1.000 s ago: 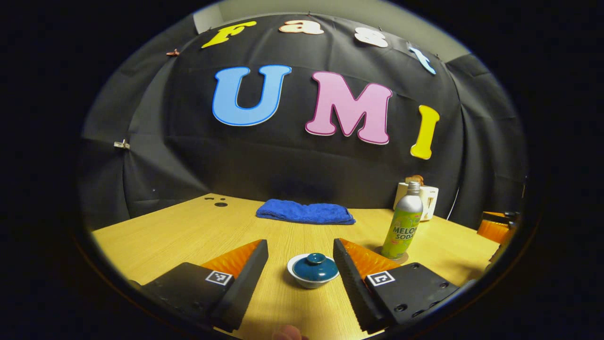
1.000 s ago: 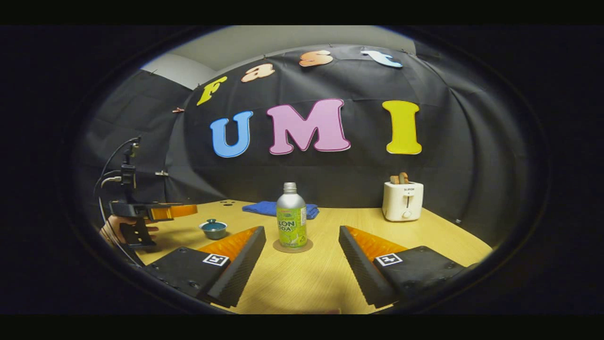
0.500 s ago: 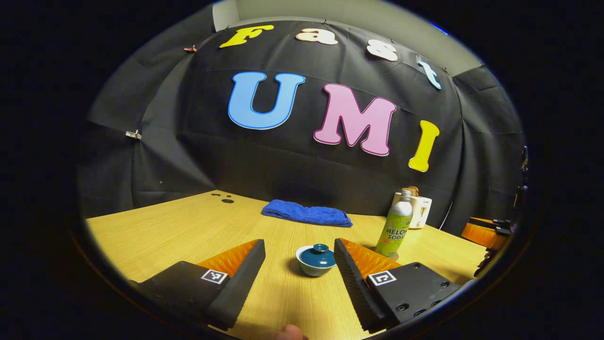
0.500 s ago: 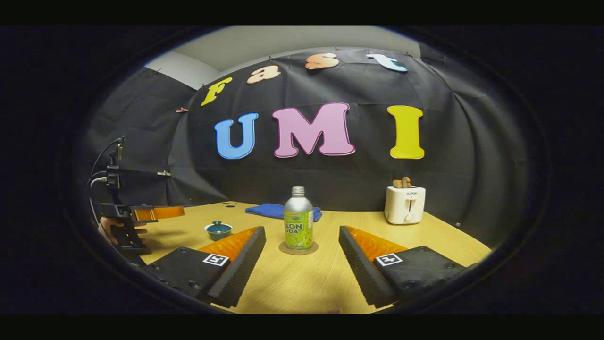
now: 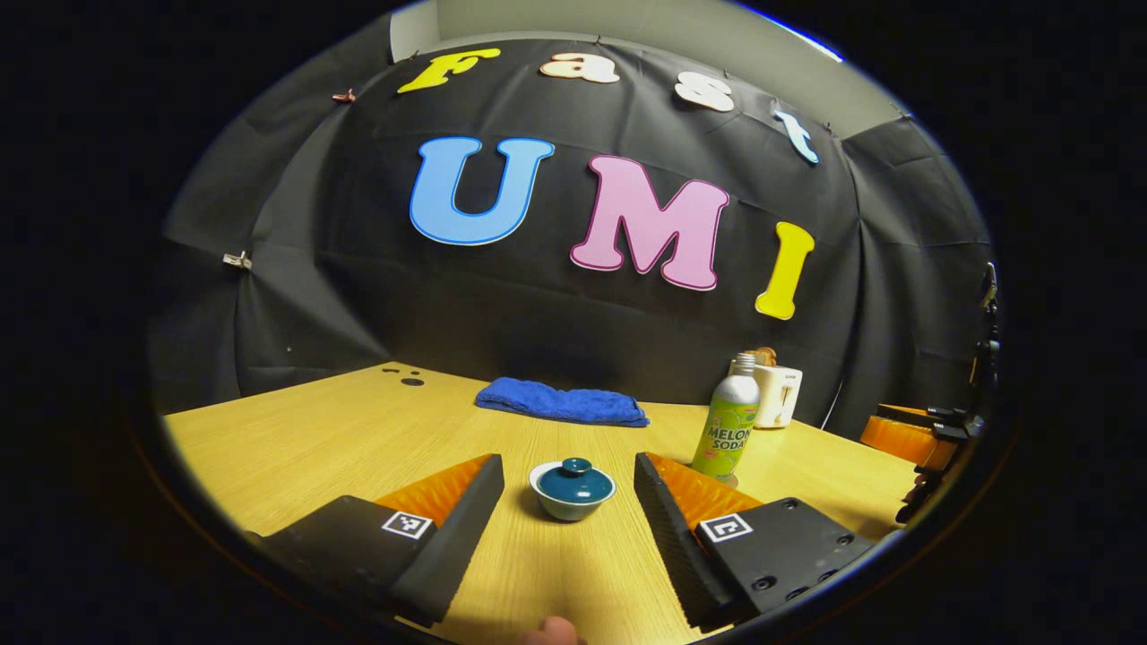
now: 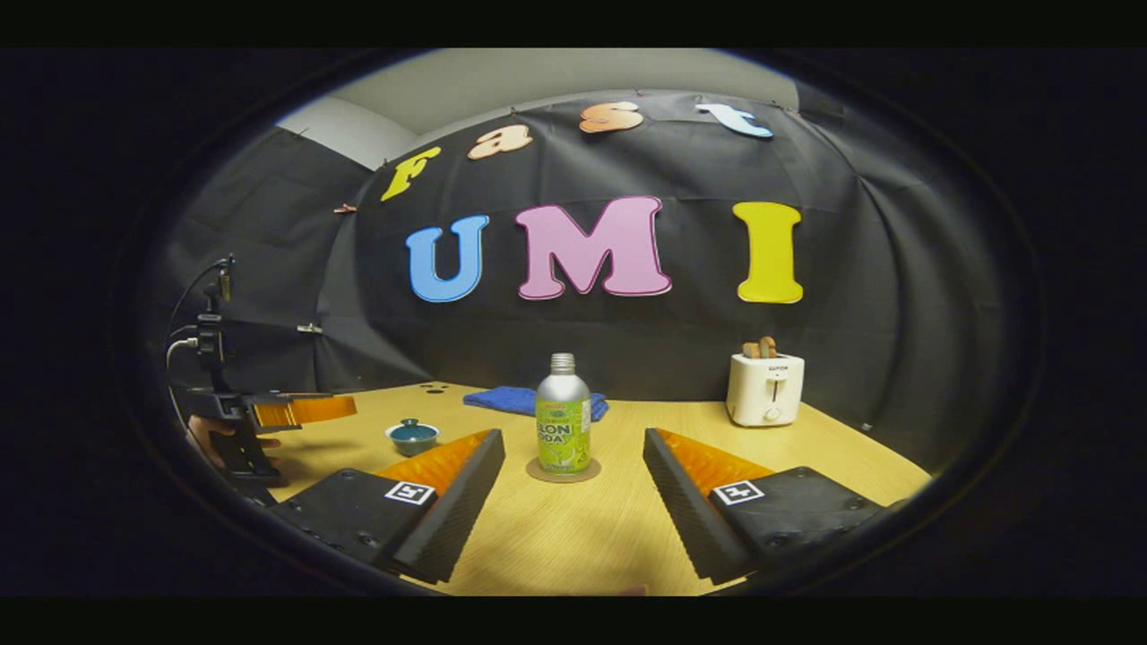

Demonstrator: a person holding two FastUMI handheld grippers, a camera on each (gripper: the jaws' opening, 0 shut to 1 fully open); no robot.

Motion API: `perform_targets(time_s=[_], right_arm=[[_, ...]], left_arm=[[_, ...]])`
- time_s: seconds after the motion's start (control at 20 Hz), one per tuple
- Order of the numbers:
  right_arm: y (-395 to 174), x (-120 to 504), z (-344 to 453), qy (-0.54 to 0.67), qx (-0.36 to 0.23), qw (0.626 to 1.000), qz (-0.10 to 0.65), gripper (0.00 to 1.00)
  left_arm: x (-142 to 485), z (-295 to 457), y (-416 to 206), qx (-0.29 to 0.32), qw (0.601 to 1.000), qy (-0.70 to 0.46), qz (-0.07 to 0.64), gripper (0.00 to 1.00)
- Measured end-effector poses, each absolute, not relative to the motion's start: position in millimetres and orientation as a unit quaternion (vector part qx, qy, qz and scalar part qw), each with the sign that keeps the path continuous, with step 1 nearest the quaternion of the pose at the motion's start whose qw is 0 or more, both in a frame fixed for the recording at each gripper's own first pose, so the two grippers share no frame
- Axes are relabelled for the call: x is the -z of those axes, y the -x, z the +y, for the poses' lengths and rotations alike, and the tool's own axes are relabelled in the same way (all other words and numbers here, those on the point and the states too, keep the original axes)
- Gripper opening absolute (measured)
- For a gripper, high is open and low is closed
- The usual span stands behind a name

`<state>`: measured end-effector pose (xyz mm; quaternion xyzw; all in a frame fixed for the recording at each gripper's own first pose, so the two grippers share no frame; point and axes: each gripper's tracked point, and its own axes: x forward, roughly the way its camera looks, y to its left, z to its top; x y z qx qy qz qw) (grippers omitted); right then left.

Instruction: Open the teacup lid with one hand, grasp the water bottle and pour water into the teacup with the other hand; after pouring, place the water bottle on the coaster and then close the teacup lid.

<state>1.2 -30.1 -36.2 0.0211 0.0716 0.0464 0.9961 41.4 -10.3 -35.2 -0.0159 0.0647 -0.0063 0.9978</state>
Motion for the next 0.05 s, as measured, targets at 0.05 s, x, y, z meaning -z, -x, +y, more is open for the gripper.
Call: perform_targets(time_s=[0.05], right_arm=[[-0.7, 35.3, -29.6, -0.022, -0.047, 0.996, 0.072, 0.96]], left_arm=[[35.0, -9.7, -41.7, 0.005, 0.998, 0.015, 0.065, 0.93]])
